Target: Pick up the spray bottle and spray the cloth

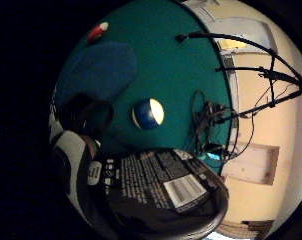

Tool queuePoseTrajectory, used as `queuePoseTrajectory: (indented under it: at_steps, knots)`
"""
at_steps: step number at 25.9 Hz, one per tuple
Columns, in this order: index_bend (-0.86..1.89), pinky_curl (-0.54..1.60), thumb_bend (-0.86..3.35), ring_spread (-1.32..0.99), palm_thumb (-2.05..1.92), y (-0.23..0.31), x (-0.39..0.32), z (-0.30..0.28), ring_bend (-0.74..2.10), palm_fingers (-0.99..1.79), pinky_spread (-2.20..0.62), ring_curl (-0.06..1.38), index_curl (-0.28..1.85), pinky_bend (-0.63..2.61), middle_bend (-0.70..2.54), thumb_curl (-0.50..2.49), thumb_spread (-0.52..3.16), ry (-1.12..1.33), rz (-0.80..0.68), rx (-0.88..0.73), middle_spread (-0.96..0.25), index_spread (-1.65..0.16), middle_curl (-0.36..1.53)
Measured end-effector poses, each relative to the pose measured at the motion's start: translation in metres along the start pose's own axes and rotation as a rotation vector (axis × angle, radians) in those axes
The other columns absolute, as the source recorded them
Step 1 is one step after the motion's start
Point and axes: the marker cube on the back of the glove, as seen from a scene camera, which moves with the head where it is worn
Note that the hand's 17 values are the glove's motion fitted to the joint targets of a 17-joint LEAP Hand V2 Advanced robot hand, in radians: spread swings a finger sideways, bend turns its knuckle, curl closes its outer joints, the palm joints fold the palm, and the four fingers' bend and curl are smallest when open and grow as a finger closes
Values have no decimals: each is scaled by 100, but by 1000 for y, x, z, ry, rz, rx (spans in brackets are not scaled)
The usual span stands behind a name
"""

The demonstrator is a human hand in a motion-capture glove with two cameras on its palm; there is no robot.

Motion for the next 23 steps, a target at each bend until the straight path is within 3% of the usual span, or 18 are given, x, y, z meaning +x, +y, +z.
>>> queuePoseTrajectory:
  at_steps: [9,17,23]
  knots:
    - [47,39,-3,-24,91,4,12,-12,73,140,-32,48,56,39,70,75,10,-96,10,71,-21,-27,56]
    - [47,39,-3,-24,90,27,53,-63,73,140,-32,48,56,38,69,76,11,-428,-7,433,-21,-27,56]
    - [46,39,-3,-24,91,41,87,-78,73,140,-32,48,56,39,70,77,11,-728,33,564,-21,-27,56]
